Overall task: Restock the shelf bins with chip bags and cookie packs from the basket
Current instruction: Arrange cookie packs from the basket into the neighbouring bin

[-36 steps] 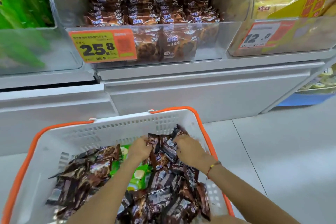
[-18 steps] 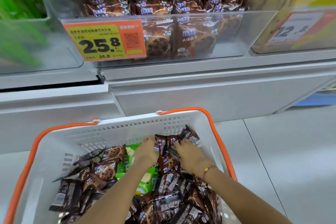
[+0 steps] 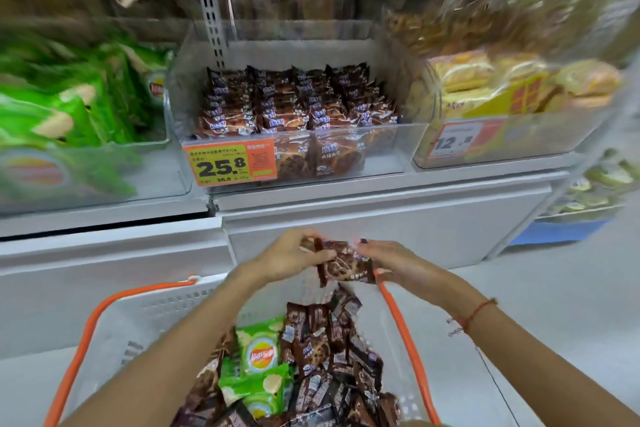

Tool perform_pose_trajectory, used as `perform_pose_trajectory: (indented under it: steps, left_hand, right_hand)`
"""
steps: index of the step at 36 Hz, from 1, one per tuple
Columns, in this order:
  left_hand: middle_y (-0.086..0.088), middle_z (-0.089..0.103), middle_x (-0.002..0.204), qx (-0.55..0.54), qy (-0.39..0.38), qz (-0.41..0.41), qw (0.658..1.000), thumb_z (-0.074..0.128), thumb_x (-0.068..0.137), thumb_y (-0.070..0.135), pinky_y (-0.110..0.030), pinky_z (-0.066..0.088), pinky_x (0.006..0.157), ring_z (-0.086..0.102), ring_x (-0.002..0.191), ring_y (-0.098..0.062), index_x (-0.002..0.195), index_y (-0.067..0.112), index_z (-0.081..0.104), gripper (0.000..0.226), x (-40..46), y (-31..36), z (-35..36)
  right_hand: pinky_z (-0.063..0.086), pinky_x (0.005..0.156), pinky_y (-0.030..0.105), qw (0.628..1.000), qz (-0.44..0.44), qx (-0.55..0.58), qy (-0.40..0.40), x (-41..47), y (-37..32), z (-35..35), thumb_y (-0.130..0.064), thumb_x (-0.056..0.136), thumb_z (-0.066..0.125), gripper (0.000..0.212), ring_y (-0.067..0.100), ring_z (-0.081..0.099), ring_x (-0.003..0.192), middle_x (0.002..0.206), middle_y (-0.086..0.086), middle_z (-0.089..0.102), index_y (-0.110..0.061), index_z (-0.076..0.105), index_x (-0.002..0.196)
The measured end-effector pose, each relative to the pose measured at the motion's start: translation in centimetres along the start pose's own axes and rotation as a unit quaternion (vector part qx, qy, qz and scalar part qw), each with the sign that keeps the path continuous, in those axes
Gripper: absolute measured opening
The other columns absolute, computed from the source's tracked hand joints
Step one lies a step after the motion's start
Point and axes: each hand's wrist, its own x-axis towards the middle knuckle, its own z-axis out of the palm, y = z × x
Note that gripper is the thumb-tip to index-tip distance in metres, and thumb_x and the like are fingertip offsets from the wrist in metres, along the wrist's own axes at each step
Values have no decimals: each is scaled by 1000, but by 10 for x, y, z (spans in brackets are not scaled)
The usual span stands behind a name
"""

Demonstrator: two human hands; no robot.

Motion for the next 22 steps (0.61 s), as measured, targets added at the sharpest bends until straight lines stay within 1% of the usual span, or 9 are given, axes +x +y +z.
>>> perform_pose_trajectory:
  steps: [2,4,6,8,11,14,17,20,22]
  left_hand:
    - [3,60,83,-14,9,-6,1000,63,91,26,-8,41,58,55,72,-5,109,10,62,24,-4,17,-4]
    - [-4,63,88,-32,14,-8,999,61,92,30,-12,42,60,57,73,-10,107,10,61,24,-7,34,-7]
    - [-3,66,95,-57,10,-14,998,61,92,31,-18,45,70,60,79,-9,101,13,59,20,-10,51,-11]
    - [1,69,96,-81,2,-14,997,63,91,29,-25,49,81,61,85,-7,95,16,57,15,-14,66,-16]
    - [0,71,105,-83,-25,-9,996,66,89,27,-29,49,89,64,98,-11,107,17,56,22,-18,83,-25]
    - [3,71,110,-83,-32,11,996,64,90,30,-22,51,86,64,106,-9,124,22,56,36,-19,95,-28]
    - [4,71,110,-125,34,48,990,65,90,28,-25,49,93,64,108,-10,121,20,60,33,-14,102,-24]
    - [5,73,100,-179,109,58,976,68,87,29,-17,51,82,67,95,-5,120,17,58,36,-10,112,-16]
    - [6,74,96,-189,121,65,972,69,86,29,-15,52,75,68,91,-4,116,18,58,33,-7,117,-13]
  right_hand:
    - [49,78,14,997,-58,-15,49,-11,-13,-3,-36,85,67,38,4,65,96,111,-2,70,-19,63,119]
    - [43,63,12,989,-96,7,114,-18,-25,-6,-31,84,71,36,3,64,79,99,-2,72,-19,63,116]
    - [38,64,18,980,-126,34,151,-24,-37,-9,-30,84,72,30,7,58,73,89,-5,71,-21,66,111]
    - [39,64,16,972,-157,50,165,-33,-51,-11,-26,85,71,22,6,57,73,89,-8,70,-23,68,107]
    - [42,58,9,960,-198,83,178,-43,-70,-14,-14,80,75,28,0,63,71,93,-5,72,-19,68,107]
    - [49,76,21,948,-211,138,193,-45,-82,-15,-19,76,79,36,10,70,84,92,1,75,-15,64,109]
    - [49,90,34,941,-198,179,207,-45,-90,-15,-32,81,73,41,15,66,97,100,0,72,-16,59,116]
    - [50,90,35,938,-204,186,210,-44,-94,-12,-24,88,67,33,15,63,92,94,-1,66,-15,57,118]
    - [52,84,30,934,-229,176,211,-43,-95,-12,-15,90,65,29,19,66,96,96,4,68,-14,57,118]
